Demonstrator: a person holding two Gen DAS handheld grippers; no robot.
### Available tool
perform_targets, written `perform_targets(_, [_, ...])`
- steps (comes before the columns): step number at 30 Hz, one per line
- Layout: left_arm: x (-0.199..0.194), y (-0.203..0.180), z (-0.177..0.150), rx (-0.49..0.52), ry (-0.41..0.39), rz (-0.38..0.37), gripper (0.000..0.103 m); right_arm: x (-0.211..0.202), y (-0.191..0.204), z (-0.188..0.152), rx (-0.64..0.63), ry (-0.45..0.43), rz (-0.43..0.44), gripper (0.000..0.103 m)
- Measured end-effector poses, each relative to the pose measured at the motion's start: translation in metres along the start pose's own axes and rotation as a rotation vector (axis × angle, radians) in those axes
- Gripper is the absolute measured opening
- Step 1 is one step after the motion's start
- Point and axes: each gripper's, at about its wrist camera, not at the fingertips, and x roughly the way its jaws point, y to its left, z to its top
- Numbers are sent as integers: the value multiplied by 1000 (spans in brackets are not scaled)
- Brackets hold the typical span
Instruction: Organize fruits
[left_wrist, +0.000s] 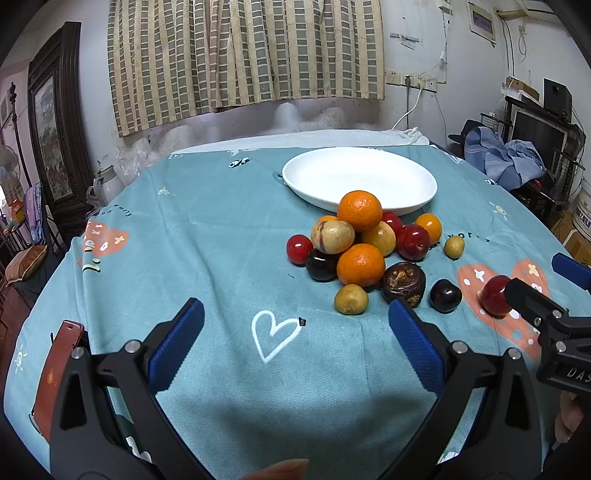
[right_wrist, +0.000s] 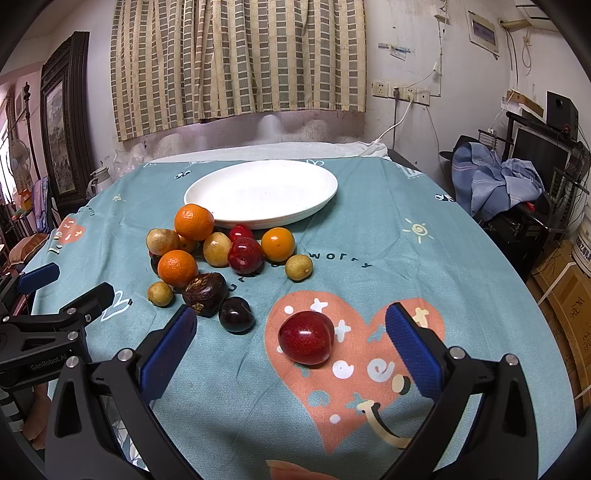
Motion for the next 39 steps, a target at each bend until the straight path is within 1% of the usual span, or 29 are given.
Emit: perform_targets(39, [2, -2, -2, 4, 5, 0, 101, 0, -2, -1, 2, -1, 3, 102])
